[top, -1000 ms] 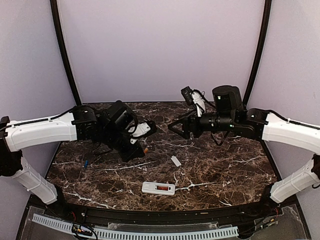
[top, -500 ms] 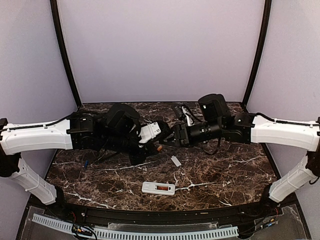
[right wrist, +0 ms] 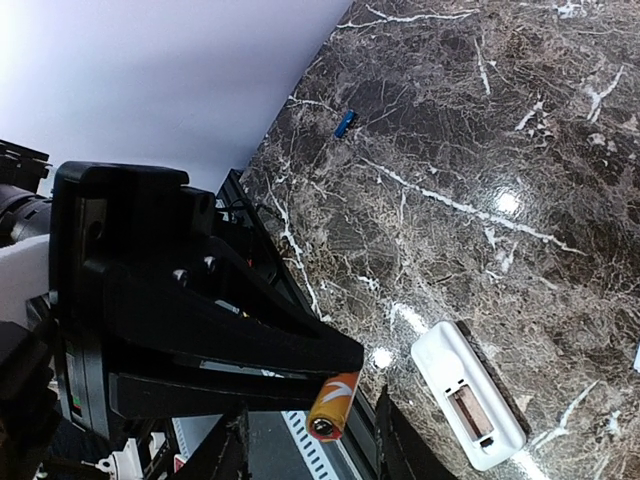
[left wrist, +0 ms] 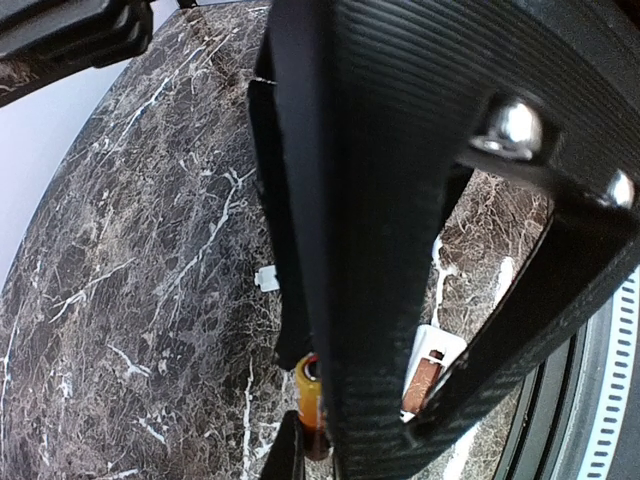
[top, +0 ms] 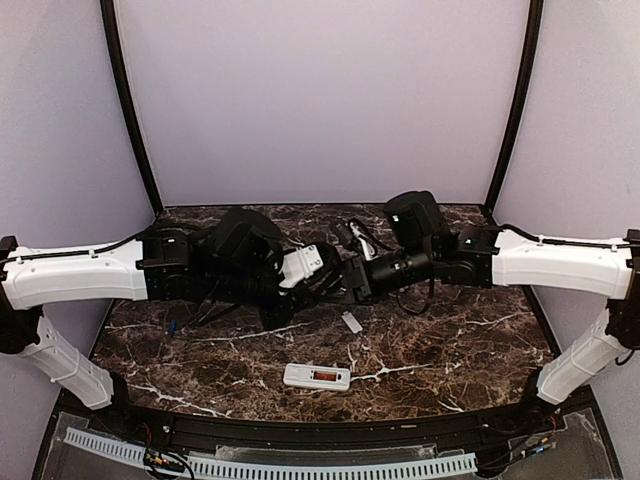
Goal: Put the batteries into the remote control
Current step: Pass from the left arm to the right
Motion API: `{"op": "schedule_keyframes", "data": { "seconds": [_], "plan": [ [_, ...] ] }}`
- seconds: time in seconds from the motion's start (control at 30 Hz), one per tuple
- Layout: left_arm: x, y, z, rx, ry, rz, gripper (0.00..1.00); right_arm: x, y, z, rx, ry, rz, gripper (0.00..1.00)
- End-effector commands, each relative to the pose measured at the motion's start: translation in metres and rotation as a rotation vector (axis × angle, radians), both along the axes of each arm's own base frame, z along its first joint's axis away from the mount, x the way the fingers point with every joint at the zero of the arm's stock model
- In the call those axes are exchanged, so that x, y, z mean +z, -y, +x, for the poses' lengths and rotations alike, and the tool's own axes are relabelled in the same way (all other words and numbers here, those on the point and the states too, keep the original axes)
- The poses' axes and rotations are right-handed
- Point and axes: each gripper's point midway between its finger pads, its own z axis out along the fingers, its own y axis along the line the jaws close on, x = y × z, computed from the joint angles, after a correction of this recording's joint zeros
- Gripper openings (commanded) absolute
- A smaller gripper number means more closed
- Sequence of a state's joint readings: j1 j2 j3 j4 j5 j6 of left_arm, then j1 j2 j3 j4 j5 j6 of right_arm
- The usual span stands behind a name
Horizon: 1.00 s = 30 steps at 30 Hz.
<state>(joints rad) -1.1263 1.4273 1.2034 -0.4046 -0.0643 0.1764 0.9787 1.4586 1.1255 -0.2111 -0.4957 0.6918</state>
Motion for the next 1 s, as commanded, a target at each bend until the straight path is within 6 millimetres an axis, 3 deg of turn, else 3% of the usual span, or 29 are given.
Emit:
{"op": "schedule_keyframes", "data": {
  "seconds": [0.0,0.77,0.97],
  "plan": [
    [-0.009,-0.001,-0.004,-0.021,-0.004,0.021,0.0,0.006,-0.008,0.004,0.002,0.025,0.007,0.39],
    [-0.013,-0.004,-0.01,-0.045,-0.01,0.011,0.0,-0.011,-0.005,0.005,0.019,0.027,-0.036,0.0],
    [-0.017,-0.003,-0.025,-0.111,-0.052,-0.012,0.1,-0.011,0.003,0.001,0.03,0.047,0.043,0.0]
  ]
}}
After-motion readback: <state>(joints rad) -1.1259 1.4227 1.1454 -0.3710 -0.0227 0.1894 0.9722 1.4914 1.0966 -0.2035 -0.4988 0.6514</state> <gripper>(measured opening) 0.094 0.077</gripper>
